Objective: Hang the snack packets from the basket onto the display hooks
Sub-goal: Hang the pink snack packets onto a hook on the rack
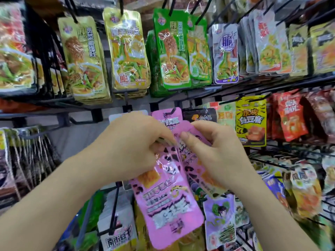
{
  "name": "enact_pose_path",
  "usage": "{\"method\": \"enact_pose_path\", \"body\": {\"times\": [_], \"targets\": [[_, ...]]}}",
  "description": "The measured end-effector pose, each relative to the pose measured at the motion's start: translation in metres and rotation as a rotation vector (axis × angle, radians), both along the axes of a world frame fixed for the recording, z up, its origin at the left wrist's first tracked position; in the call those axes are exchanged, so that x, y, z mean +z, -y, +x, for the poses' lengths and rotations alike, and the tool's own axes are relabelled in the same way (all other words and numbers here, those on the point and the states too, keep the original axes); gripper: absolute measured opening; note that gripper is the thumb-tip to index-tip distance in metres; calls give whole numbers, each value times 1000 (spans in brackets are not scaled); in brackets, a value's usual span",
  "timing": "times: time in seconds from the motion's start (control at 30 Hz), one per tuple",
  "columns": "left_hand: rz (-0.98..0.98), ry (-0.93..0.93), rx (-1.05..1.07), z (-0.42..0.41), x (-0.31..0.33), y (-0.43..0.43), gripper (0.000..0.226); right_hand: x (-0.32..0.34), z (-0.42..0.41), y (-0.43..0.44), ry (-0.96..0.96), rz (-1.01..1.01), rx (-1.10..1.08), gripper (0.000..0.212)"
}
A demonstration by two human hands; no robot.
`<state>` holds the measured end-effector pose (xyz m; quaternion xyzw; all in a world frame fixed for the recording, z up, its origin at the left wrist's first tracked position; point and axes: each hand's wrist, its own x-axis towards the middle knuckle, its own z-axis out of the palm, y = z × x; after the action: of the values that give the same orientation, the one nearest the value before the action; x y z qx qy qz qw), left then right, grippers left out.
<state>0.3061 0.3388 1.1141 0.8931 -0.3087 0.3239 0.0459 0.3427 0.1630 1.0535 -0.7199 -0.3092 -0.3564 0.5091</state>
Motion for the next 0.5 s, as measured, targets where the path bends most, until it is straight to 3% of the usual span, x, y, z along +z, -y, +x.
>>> {"method": "enact_pose_path", "body": {"times": [0.13, 0.27, 0.5], "targets": [[-192, 90, 12, 6, -4, -11, 41, 13, 23, -9, -107, 299, 7, 13], [-195, 140, 86, 11, -5, -16, 37, 24, 36, -17, -177, 431, -28, 18], [-61, -15, 229, 16, -4, -5, 88, 24, 40, -24, -213, 471, 15, 24]]}}
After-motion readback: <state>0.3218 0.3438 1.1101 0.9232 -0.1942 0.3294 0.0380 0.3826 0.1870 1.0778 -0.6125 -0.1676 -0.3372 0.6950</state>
